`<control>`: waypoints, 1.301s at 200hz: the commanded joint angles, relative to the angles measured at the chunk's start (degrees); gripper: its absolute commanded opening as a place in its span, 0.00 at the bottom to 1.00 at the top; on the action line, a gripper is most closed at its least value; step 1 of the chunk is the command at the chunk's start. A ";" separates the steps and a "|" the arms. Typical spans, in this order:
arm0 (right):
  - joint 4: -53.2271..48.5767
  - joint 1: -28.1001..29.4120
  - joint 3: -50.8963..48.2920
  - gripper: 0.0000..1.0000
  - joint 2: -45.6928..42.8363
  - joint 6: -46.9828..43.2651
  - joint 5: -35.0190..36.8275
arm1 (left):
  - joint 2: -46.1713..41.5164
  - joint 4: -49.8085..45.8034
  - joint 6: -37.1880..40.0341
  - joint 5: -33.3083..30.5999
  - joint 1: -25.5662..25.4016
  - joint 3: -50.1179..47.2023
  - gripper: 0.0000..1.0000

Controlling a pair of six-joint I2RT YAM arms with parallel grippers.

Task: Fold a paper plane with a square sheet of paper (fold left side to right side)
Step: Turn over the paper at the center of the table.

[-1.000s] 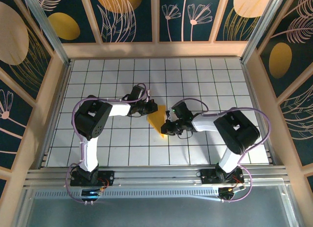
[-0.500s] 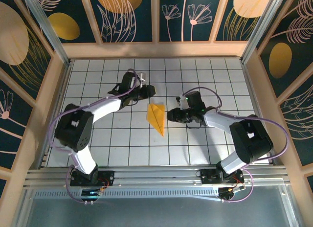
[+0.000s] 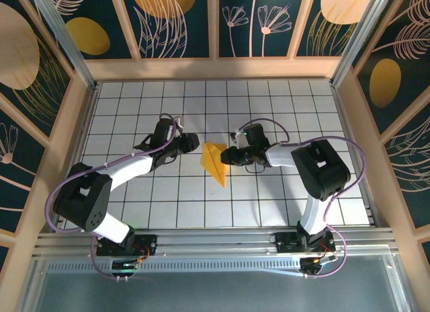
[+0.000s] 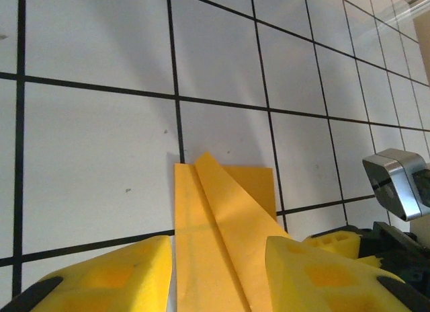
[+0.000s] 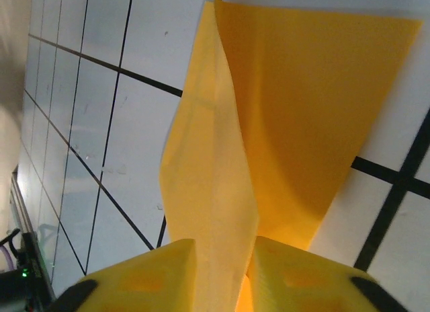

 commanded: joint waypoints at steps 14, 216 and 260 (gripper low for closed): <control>2.67 0.22 0.55 0.11 0.02 -0.12 -1.56 | -3.77 1.08 -0.83 -2.37 0.15 0.23 0.44; 36.61 -6.46 -4.01 0.00 -22.78 19.03 -20.00 | -6.19 36.90 -16.55 32.96 0.87 -1.18 0.57; 39.02 -5.89 -3.95 0.00 -21.62 20.95 -20.62 | -3.99 37.03 -16.30 33.76 -0.55 0.12 0.44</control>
